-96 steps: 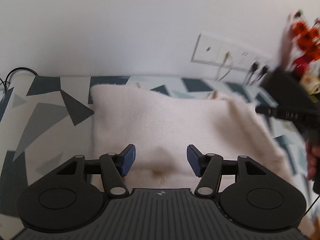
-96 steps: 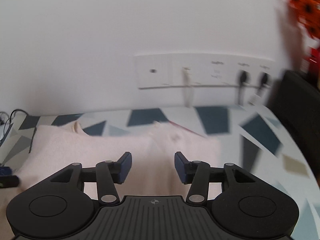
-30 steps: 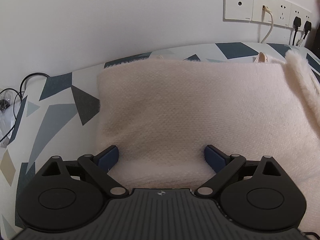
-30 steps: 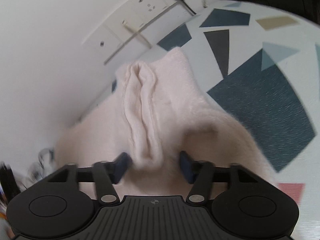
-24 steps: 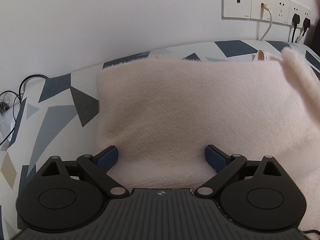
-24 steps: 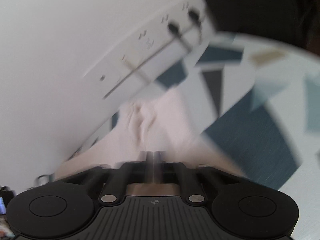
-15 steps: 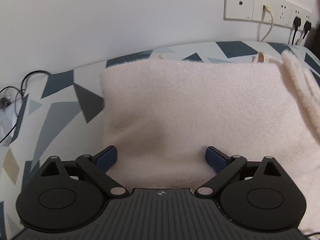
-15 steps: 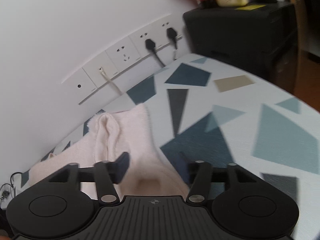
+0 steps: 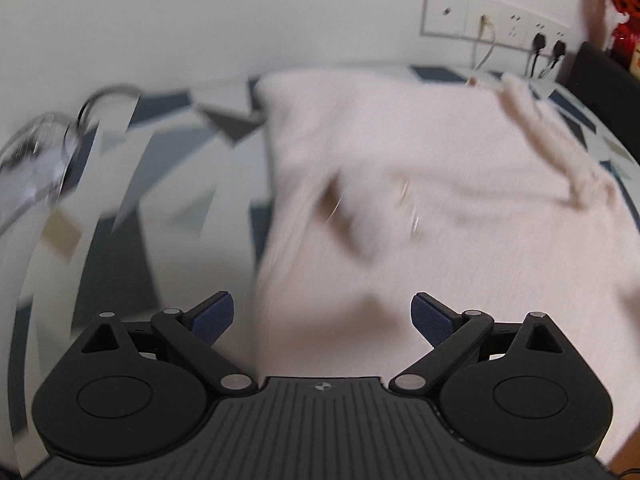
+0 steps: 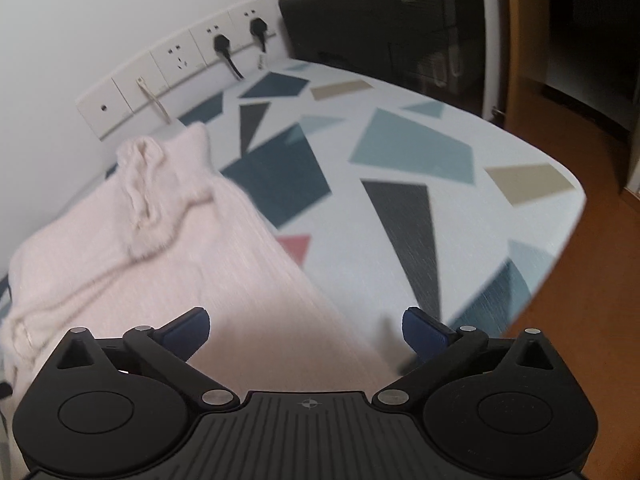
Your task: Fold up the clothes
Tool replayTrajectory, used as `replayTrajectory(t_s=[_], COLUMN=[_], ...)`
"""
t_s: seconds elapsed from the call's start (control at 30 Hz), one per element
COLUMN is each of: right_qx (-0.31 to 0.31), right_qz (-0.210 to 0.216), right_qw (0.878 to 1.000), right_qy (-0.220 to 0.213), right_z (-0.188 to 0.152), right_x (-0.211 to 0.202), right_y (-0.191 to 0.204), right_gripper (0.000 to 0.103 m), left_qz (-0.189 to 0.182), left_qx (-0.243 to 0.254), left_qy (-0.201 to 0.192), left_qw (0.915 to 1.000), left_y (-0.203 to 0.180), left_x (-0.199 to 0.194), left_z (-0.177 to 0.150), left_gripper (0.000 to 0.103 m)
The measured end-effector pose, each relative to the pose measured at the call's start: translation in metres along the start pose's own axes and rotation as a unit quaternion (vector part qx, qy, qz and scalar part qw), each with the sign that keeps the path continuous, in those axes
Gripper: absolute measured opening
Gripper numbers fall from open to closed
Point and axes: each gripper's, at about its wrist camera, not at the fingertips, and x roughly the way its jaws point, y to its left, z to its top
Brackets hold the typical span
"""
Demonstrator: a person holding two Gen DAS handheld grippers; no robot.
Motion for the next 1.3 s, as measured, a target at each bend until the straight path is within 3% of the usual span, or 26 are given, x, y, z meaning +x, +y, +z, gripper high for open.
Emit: replayTrajectory(t_s=[0.2,0.37,0.63,0.8,1.3], right_qx=[-0.057,-0.067,-0.112,-0.154,-0.166], right_qz=[-0.041,-0.037,-0.022,-0.028,-0.024], right_qw=[0.997,0.997,0.993,0.988,0.986], right_qy=[-0.010,-0.011,0.011,0.003,-0.005], right_z=[-0.012,0.000,0.010,0.008,0.010], right_x=[0.001,0.017,0.053,0.061,0.066], right_y=[0.007,0.010,0.012,0.018,0.020], right_gripper=[0.102,0.102,0.102,0.102,0.102], left_qz=[0.018,0.030,0.044,0.055,0.078], left_qx=[-0.030,-0.052,-0.089,-0.107,-0.140], left_qy=[0.048,0.067,0.056,0.038,0.037], left_qw=[0.9982,0.9960,0.9935,0.9920,0.9864], left_y=[0.008,0.014,0.010,0.007,0.002], left_x=[0.004,0.002,0.003,0.000,-0.002], left_z=[-0.031,-0.043,-0.048,-0.054,-0.056], left_gripper=[0.098,0.103,0.103,0.103,0.103])
